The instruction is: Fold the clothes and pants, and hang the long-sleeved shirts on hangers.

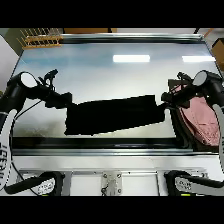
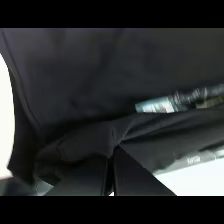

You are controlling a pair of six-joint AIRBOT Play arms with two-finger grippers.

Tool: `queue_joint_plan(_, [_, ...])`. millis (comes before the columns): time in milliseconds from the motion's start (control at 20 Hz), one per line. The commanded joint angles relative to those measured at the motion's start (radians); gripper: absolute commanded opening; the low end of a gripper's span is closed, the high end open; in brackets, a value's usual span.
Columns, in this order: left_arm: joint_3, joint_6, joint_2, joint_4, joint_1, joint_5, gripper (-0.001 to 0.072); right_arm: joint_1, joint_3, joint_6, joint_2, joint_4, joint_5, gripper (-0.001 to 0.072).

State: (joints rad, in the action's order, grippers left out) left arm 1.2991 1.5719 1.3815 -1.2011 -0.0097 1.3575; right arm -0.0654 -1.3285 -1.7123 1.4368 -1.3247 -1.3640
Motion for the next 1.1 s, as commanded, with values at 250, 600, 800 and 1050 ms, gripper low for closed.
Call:
queue_joint_plan(250, [0.201, -0.004, 0.261, -0.010, 0.016, -0.024, 0.0010, 0.030, -0.129, -0.002, 0.209, 0.053, 0.175, 0.0018])
queue_joint_plan(600, [0.201, 0.019, 0.293, 0.000, 0.016, -0.116, 0.0516, 0.036, -0.129, 0.123, 0.248, 0.274, 0.304, 0.0581])
queue_joint_plan(800, [0.200, 0.033, 0.199, -0.004, 0.016, -0.152, 0.0492, -0.026, -0.129, 0.239, 0.195, 0.330, 0.318, 0.0649])
queue_joint_plan(1050, [0.097, 0.037, 0.045, 0.000, -0.075, -0.230, 0.0010, -0.222, -0.083, 0.454, 0.175, 0.332, 0.108, 0.0651])
